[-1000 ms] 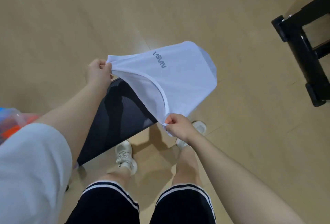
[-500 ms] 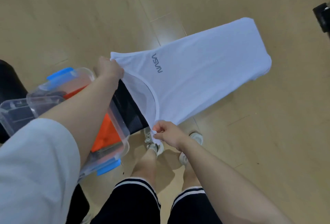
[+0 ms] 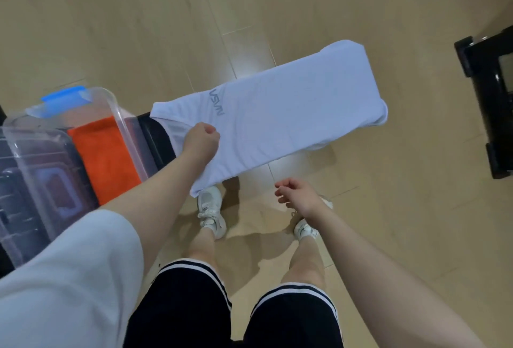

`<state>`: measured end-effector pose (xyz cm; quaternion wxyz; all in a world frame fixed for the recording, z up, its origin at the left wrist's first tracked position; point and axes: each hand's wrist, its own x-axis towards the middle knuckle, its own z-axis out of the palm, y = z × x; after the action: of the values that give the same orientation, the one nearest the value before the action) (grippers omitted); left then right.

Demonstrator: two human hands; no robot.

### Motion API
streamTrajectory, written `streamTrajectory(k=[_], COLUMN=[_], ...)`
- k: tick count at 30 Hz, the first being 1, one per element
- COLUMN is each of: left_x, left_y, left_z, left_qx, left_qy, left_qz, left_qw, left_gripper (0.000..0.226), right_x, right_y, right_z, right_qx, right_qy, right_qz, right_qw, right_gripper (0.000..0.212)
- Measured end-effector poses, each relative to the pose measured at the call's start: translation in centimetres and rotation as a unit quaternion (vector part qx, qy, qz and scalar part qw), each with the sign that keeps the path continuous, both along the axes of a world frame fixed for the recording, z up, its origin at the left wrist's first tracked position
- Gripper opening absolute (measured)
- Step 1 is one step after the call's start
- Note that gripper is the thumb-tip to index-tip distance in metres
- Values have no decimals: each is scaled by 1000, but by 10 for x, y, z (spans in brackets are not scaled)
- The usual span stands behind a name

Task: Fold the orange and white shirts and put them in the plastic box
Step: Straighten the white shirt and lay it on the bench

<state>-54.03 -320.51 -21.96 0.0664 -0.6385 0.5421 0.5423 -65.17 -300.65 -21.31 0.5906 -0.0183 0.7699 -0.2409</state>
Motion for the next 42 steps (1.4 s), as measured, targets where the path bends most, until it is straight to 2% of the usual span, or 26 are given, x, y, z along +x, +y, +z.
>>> streamTrajectory(k=[2, 5, 9, 11, 14, 17, 20, 22, 25, 28, 31, 34, 39, 42], left_x=[-13, -30, -54, -69, -90, -104, -113, -115, -114, -105, -99, -92, -73, -69], left_y=[28, 69, 118, 139, 166, 183, 193, 194, 189, 185, 191, 205, 229, 235], left_z=[-3, -22, -61, -79, -107, -133, -161, -183, -216, -235, -232, -213, -176, -150], left_qx=[24, 55, 84, 107, 139, 153, 151, 151, 172, 179, 181, 201, 190, 182], left_qy=[18, 18, -2, 5, 46, 138, 222, 268, 330, 379, 406, 395, 297, 271], left_qz=[9, 53, 172, 259, 398, 515, 609, 634, 631, 636, 623, 614, 562, 545], left_qw=[1000, 997, 982, 960, 906, 832, 746, 709, 681, 648, 644, 653, 748, 772], left_gripper=[24, 15, 9, 10, 24, 33, 44, 41, 14, 19, 19, 16, 13, 16], right_x=[-30, -74, -127, -150, -172, -183, -182, -179, -173, -168, -164, -164, -161, -162], right_y=[12, 23, 27, 27, 29, 30, 32, 34, 36, 37, 37, 44, 64, 71], right_z=[-2, -12, -42, -61, -93, -130, -171, -194, -214, -223, -220, -207, -178, -149], right_qx=[5, 8, 3, 15, 17, 25, 37, 25, -13, -45, -105, -129, -65, -55], right_qy=[4, -8, -37, -42, -51, -62, -119, -171, -220, -254, -281, -282, -210, -189], right_qz=[-6, -10, -24, -34, -45, -73, -201, -304, -354, -389, -413, -413, -444, -463], right_qw=[1000, 1000, 999, 998, 998, 995, 972, 937, 909, 884, 860, 857, 868, 865], right_gripper=[14, 12, 10, 12, 15, 17, 14, 18, 23, 21, 10, 19, 12, 10])
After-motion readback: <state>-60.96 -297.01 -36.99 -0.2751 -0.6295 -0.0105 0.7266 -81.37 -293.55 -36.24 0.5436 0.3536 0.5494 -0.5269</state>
